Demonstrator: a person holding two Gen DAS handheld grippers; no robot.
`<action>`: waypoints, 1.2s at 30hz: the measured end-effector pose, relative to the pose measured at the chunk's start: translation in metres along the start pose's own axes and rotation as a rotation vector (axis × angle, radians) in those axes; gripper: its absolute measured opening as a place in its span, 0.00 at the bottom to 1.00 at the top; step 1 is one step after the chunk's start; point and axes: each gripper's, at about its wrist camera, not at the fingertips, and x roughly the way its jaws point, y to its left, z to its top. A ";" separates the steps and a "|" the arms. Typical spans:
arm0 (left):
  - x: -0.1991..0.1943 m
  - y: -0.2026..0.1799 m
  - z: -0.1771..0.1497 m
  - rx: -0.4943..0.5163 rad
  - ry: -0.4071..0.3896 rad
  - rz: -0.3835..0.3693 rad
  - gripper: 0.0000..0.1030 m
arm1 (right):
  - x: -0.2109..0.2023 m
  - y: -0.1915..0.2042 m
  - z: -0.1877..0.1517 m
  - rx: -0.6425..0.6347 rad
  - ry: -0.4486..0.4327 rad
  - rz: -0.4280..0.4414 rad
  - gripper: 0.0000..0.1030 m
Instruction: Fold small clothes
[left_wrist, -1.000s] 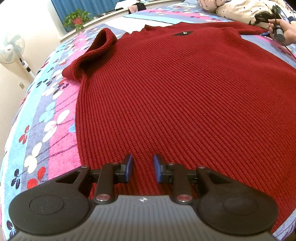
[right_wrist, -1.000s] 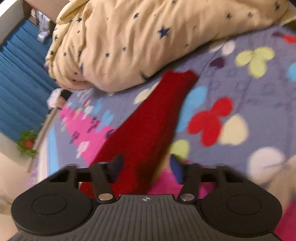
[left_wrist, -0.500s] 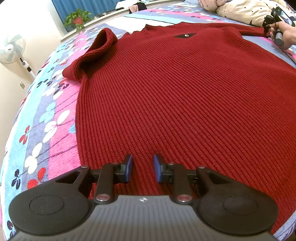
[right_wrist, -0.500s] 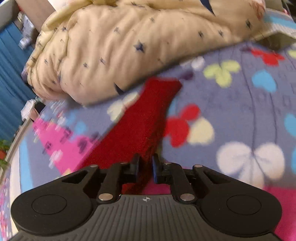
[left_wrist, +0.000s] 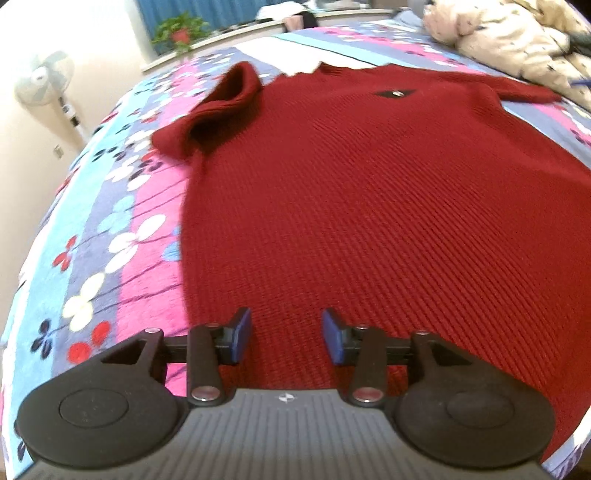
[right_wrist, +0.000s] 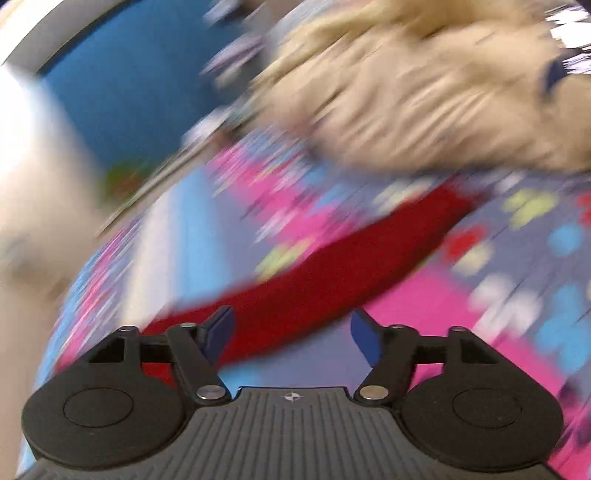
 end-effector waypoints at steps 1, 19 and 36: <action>-0.005 0.005 0.000 -0.024 -0.017 0.006 0.46 | -0.001 0.004 -0.014 -0.027 0.064 0.023 0.71; -0.031 0.058 -0.028 -0.351 0.103 -0.023 0.11 | -0.052 0.037 -0.111 -0.316 0.189 -0.121 0.06; -0.087 0.042 0.031 -0.279 -0.243 0.077 0.51 | -0.059 0.092 -0.089 -0.287 -0.130 0.144 0.55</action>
